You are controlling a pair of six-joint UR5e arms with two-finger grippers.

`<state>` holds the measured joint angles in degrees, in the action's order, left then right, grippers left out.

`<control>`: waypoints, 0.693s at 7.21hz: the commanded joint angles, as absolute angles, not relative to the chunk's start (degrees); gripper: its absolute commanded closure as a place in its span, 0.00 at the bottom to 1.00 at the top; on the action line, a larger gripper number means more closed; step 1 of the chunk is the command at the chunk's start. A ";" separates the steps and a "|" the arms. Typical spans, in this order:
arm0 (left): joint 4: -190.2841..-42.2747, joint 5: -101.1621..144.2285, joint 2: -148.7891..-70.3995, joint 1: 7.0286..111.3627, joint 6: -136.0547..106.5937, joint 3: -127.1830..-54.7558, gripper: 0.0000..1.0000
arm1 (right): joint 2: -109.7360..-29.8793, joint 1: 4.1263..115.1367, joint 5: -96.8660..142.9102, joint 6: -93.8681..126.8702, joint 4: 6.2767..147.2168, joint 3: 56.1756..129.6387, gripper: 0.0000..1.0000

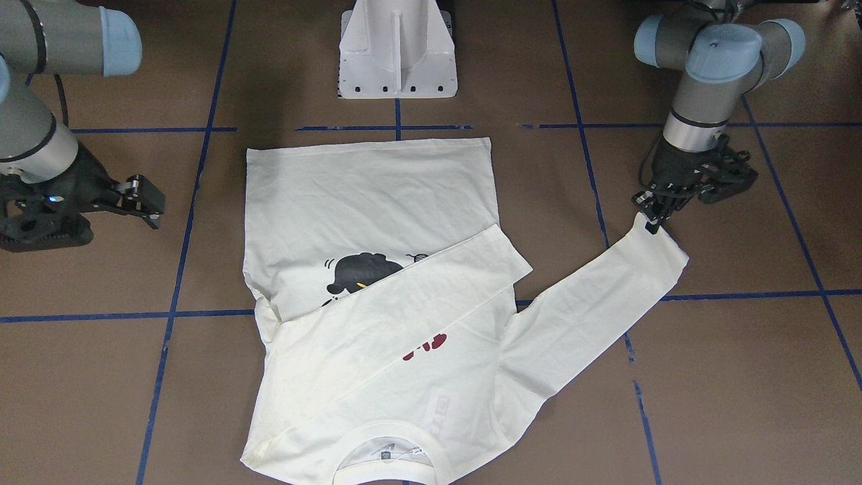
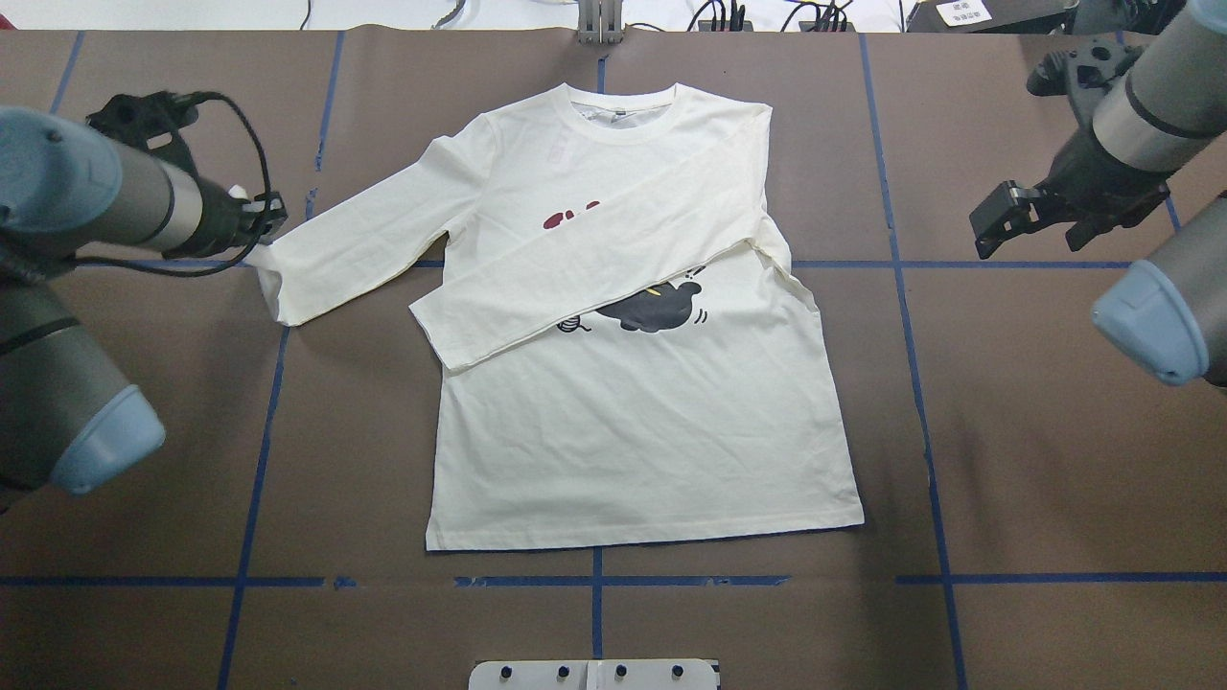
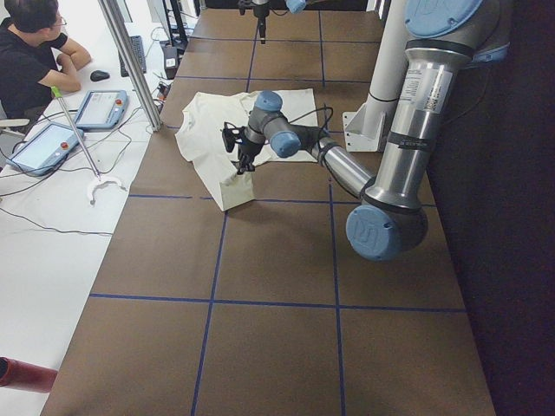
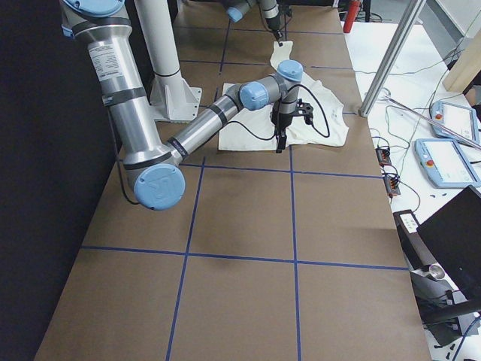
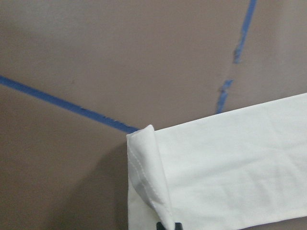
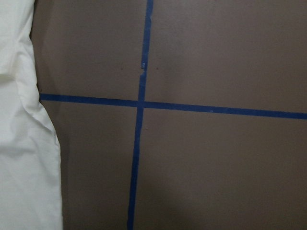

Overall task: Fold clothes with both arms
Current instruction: 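Carry the grasped cuff with the left gripper across the shirt body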

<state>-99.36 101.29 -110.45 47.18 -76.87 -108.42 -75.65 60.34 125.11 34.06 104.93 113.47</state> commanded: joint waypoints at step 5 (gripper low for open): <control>-96.68 107.58 -138.66 44.85 -84.96 -104.53 1.00 | -86.04 64.25 127.62 34.36 98.88 115.66 0.00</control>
